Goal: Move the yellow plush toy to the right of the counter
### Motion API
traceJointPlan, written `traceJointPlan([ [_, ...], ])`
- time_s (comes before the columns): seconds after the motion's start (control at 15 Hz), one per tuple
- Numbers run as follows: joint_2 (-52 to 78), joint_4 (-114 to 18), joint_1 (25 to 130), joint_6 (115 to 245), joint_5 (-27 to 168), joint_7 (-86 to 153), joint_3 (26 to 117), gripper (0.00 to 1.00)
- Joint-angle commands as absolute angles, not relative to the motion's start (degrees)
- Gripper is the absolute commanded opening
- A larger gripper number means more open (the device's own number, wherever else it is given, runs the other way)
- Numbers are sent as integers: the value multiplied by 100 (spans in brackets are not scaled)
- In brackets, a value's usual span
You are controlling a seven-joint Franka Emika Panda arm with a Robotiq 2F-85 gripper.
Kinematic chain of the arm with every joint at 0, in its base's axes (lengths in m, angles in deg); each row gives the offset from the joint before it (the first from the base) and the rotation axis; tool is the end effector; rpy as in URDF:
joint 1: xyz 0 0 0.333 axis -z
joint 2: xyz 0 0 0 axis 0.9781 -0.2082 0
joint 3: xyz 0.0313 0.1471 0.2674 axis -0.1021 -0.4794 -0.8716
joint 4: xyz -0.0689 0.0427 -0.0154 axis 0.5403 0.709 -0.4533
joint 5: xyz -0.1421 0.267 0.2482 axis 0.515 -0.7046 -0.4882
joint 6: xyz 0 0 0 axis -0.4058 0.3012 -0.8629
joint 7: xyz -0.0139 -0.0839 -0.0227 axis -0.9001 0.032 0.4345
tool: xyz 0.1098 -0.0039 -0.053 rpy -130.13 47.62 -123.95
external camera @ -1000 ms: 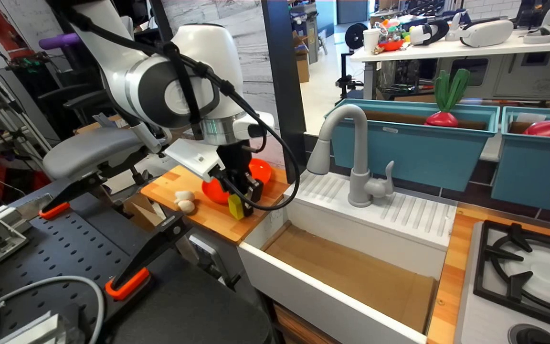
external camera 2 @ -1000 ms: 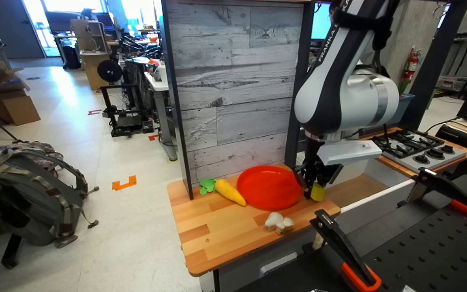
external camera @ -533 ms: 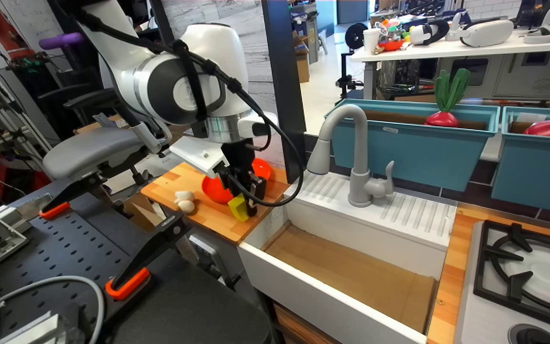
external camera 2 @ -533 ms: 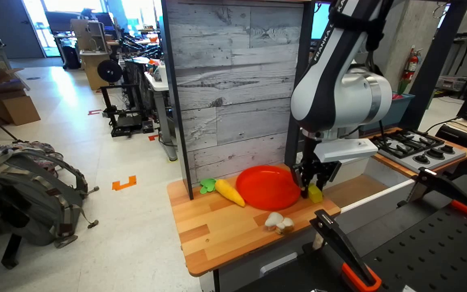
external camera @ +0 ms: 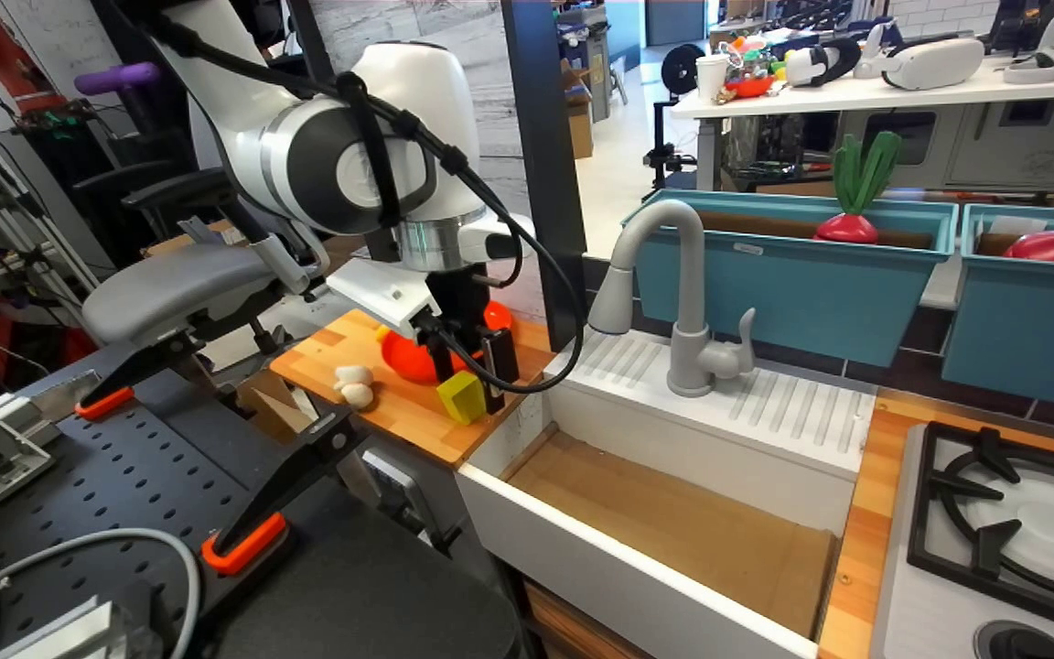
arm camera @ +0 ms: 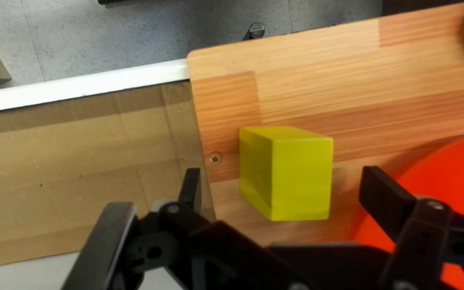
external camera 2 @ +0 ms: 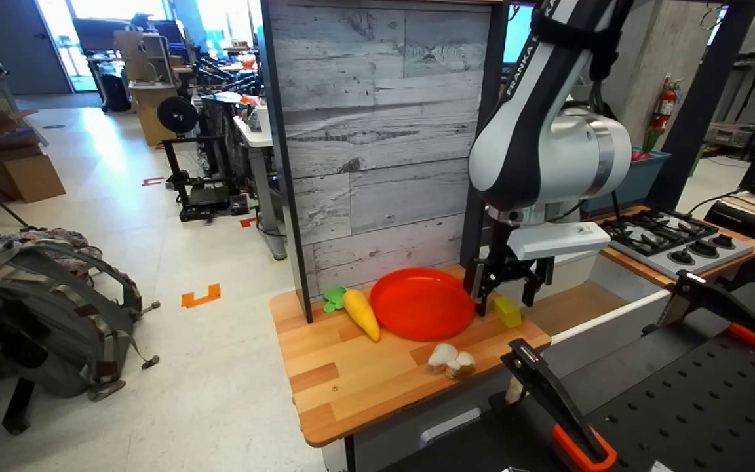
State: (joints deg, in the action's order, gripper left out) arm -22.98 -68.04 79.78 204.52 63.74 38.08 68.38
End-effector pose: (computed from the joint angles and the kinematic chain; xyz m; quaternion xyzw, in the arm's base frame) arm 0.5449 -0.0277 -0.0240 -0.9971 0.0530 0.0544 0.0054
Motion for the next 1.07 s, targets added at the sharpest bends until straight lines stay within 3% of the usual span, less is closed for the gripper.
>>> traceJointPlan([
  [0.0, -2094, -6939, 7970, 20458, 6439, 3821, 6808, 100],
  [0.73, -310, -8519, 8047, 21099, 6442, 4190, 6408, 100],
  [1.0, -488, -8252, 7923, 20939, 6442, 4058, 6496, 100],
])
